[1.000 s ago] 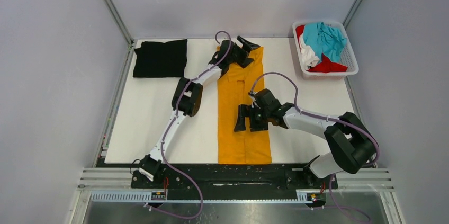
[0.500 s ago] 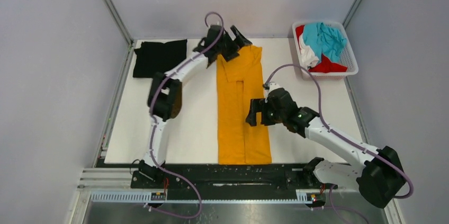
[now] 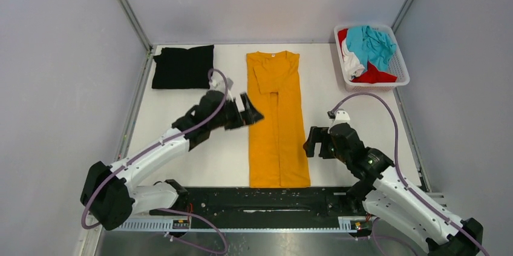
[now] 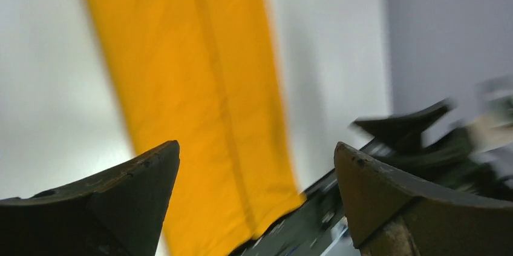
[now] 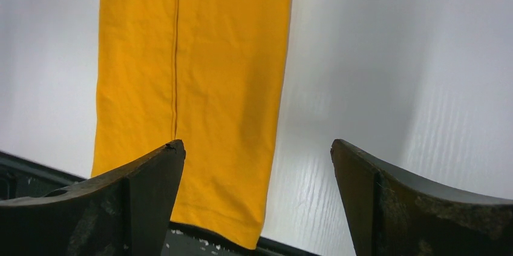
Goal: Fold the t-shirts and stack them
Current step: Grab the bottom of the folded rectangular tshirt with both arms
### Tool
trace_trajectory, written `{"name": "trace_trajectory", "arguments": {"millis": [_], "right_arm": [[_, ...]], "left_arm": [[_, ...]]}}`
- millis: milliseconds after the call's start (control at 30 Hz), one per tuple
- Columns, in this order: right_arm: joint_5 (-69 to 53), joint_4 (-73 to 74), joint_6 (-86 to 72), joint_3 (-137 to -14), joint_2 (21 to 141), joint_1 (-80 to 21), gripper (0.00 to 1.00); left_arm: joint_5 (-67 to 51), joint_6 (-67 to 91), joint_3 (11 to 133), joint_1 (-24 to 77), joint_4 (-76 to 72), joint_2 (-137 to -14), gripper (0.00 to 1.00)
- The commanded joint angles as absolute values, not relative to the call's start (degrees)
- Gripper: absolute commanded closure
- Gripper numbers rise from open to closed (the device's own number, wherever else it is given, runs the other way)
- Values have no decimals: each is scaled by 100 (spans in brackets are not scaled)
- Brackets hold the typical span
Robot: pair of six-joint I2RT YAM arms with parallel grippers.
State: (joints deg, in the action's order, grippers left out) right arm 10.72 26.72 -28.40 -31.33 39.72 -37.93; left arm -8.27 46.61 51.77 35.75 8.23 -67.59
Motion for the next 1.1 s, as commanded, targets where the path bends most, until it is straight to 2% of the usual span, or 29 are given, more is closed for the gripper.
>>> {"name": "trace_trajectory", "arguments": {"millis": [0, 100, 233, 467, 533, 733, 867, 967, 1067], "right_arm": [[181, 2747, -3324, -2607, 3422, -3775, 0], [-650, 2749, -3590, -2302, 3194, -3779, 1], [-1167, 2793, -3903, -1967, 3230, -3777, 1], [-1655, 2967, -4020, -1812, 3735, -3778, 9], [-1728, 2917, -4009, -1749, 3825, -3779, 13], [-2223, 2787, -4031, -1620, 4151, -3779, 23], [-2246, 2800, -3987, -1527, 4229, -3773, 28], [-2237, 2705, -3983, -1534, 4323, -3777, 35], [-2204, 2453, -4031, -1519, 4479, -3776, 45]], "left_arm": [[-556, 4932, 4048, 4152, 1347, -6148, 1], [-379, 5143, 3603, 4793, 1622, -5800, 2], [-455, 5631, 3114, 5390, 1748, -5754, 6], [-591, 6003, 2896, 6174, 1749, -6293, 18], [-509, 6015, 2919, 6299, 1737, -6496, 20], [-587, 6027, 2971, 6366, 1443, -7143, 42], [-367, 5990, 2981, 6364, 1471, -7374, 50], [-374, 5958, 3052, 6363, 1472, -7547, 64], [-326, 6001, 3042, 6363, 1493, -7645, 84]]}}
